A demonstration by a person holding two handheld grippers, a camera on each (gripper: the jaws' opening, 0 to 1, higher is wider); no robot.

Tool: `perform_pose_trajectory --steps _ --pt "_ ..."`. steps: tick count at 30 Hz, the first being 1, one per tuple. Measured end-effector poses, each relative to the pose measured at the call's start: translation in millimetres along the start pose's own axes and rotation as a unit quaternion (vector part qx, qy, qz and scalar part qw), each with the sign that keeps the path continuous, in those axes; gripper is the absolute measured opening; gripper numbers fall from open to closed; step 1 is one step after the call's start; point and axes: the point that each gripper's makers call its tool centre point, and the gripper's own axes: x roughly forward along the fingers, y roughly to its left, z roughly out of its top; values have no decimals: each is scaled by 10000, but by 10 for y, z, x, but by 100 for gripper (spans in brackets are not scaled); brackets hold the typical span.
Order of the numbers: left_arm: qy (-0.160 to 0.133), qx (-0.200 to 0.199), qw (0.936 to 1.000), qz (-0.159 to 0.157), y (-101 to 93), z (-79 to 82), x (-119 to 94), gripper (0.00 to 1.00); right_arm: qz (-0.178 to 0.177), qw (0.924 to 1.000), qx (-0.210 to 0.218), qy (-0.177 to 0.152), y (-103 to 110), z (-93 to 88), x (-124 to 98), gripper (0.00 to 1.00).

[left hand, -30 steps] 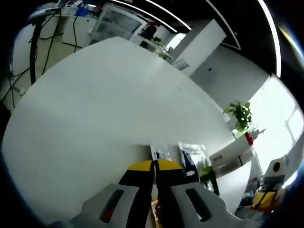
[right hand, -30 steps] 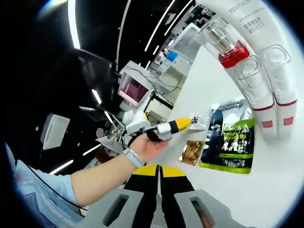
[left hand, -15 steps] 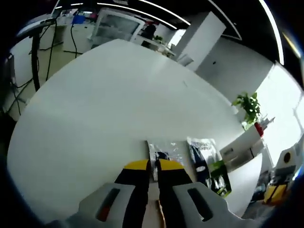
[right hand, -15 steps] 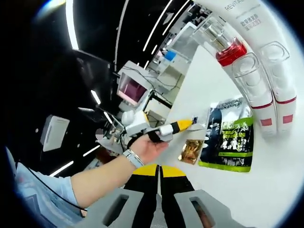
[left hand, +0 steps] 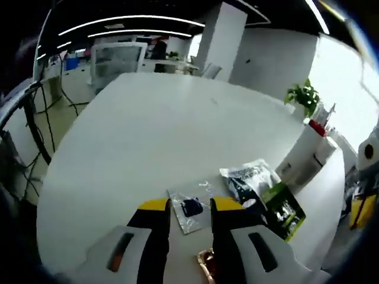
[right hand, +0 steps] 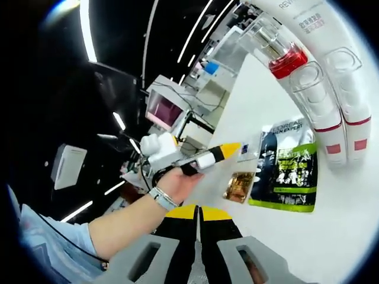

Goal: Arrange the skincare products in the storage area until every visible bottle or jar stands upright without overlapping.

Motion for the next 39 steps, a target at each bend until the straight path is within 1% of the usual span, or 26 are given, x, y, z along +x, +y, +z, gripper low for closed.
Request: perform_pose_trajectory --steps 1,2,6,8,9,10,11,12,13,17,21,26,32,35,39 --pt "99 184 9998 31 18 -20 34 25 -6 10000 -4 16 -3 -7 2 0" --pt "137 249 9996 10 12 -25 64 25 -19 10000 -17 31 -7 -15 2 0" --pt "94 142 9998 -123 -24 20 97 29 -50 10000 -18 20 -22 -12 -5 0" --pt "169 99 9996 -192 -29 8 130 31 -62 10000 -4 16 -31 -8 -5 0" --pt "277 107 9993 -207 -21 -26 151 33 -66 10000 0 18 -34 -9 -5 0" --pt "365 173 9990 -196 -21 -62 156 33 -69 10000 1 26 -36 -13 -3 0" --pt "410 331 9985 -161 -2 -82 164 32 -70 10000 1 31 -36 -15 -2 0" --pt "372 466 9981 -119 15 -69 169 30 -69 10000 -5 44 -35 -21 0 0" --pt "356 512 9980 -112 18 -56 166 28 -70 10000 -10 50 -34 -23 1 0" --pt "384 563 9976 -122 -13 -59 165 29 -83 10000 5 46 -43 -20 2 0" --pt "345 632 9974 -3 -18 -54 183 29 -91 9999 17 41 -48 -14 -1 0" --pt "246 660 9971 287 -23 -45 198 29 -98 9999 39 34 -54 -8 -5 0" --pt "110 492 9965 672 -16 -34 202 29 -93 9999 57 36 -54 -6 -6 0" --pt "56 298 9958 865 -5 -34 201 29 -85 9999 70 44 -51 -7 -3 0" --pt "48 216 9952 954 -8 -27 199 29 -83 9999 70 47 -47 -8 -3 0"
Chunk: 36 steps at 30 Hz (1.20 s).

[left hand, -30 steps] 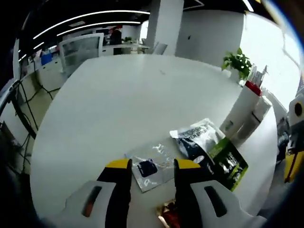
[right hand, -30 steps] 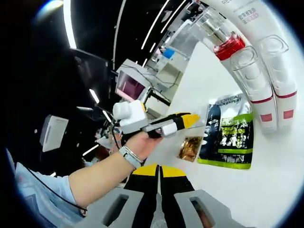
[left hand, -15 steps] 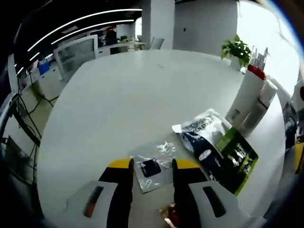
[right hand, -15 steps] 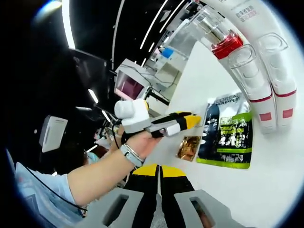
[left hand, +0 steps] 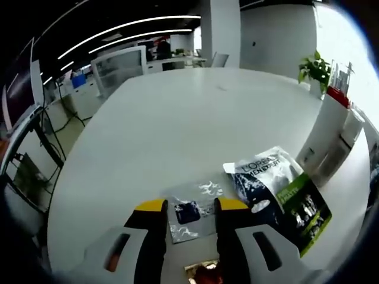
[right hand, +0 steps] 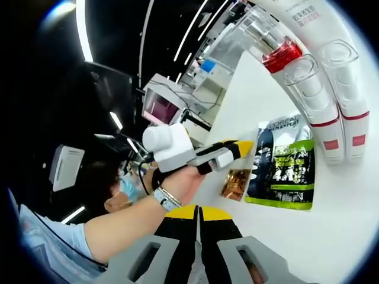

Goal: Arrange the skincare products in the storage area until every visible bottle or jar stands upright without overlapping.

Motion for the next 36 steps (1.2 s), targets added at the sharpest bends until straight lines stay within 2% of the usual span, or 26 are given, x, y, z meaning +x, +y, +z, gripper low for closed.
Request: perform_pose_trajectory --steps 5,17,29,36 --pt "73 -2 10000 -58 15 13 8 29 10 10000 -1 -5 8 5 -1 0" --pt "109 -198 9997 85 17 18 30 28 6 10000 -2 1 13 5 -1 0" --pt "135 -182 9997 64 16 25 26 28 -12 10000 -19 18 6 -5 1 0" --pt "-49 -300 9995 34 38 155 -22 31 -47 10000 -34 34 -14 -14 4 0"
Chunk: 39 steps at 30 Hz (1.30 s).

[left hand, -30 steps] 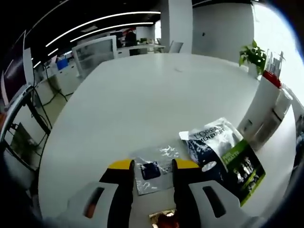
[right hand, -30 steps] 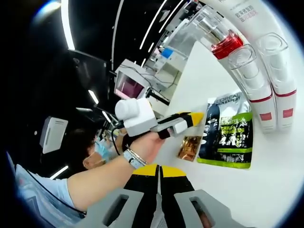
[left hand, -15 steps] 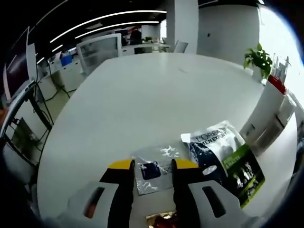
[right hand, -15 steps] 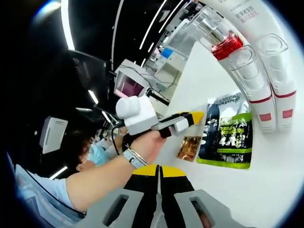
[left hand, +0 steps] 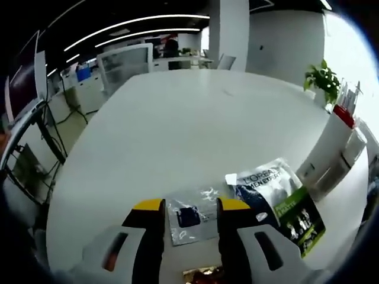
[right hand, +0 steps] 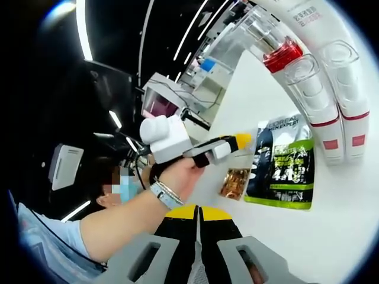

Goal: Arrange the skincare products in the storage area until every visible bottle or jar stands upright without overlapping.

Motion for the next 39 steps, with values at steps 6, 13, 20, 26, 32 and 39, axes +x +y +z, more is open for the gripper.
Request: perform_pose_trajectory --steps 6,13,20,26,32,39 --pt "-107 109 9997 166 74 114 -125 28 -46 9999 -127 27 -3 -13 4 0" --pt "-908 -109 9952 -339 -105 427 -646 30 -119 9976 -664 -171 57 102 -51 0" --pt "-1505 502 9861 -493 -134 684 -1383 29 -350 9792 -1879 -677 206 445 -270 0" --pt "-1996 949 9745 -392 -114 643 -1930 33 -638 9443 -3045 -1070 331 688 -695 0" --pt "-2346 489 9708 -105 110 473 -2240 33 -1501 9037 -3823 -1213 87 742 -1266 0" --pt "-2406 -170 9704 81 195 41 -2354 39 -2110 8905 -3647 -1719 -111 641 -1818 26"
